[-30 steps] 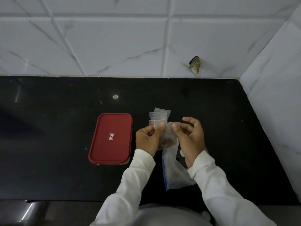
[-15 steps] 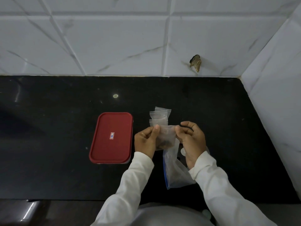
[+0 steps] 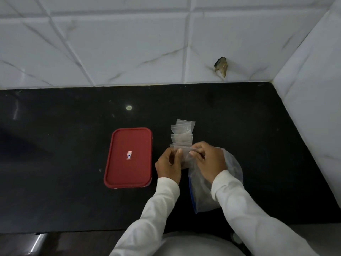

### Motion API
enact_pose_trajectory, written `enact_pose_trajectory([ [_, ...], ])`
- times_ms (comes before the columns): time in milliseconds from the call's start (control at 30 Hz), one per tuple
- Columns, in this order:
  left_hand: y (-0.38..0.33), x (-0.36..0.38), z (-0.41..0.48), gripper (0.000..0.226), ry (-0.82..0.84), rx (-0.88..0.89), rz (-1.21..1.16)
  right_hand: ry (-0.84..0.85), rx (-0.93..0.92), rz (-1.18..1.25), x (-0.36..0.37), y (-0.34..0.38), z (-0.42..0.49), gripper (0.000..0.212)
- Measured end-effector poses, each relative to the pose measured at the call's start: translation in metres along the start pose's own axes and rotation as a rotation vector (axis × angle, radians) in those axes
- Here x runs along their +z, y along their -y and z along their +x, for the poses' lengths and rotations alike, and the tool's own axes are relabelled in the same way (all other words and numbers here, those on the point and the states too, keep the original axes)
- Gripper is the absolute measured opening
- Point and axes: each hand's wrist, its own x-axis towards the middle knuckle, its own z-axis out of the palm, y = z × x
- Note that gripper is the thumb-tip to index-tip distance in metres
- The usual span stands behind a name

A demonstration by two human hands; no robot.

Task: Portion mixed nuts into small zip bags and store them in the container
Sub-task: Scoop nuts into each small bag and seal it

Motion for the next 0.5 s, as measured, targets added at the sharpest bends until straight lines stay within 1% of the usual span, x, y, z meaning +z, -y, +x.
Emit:
enact_pose_trajectory([
  [67,0.003,0.002,0.002,0.01,0.017,-0.014,0.041,-0.002,0.001,-0.055,0.004,-0.001,0.005,0.013],
  [200,0.014,0.004,0.011,0.02,0.001,-0.064,0.116,0.036,0.017,-0.15,0.01,-0.003,0.013,0.015],
  [300,0.016,0.003,0.013,0.026,-0.012,-0.101,0.071,0.038,0.008,-0.169,0.014,-0.003,0.016,0.016],
  [400,0.016,0.004,0.011,0.044,-0.024,-0.078,0.053,0.019,-0.002,-0.145,0.014,-0.003,0.017,0.02],
  [500,0.014,0.003,0.005,0.059,-0.004,-0.035,0.094,-0.036,0.017,-0.063,0.0,-0.003,0.015,0.02],
])
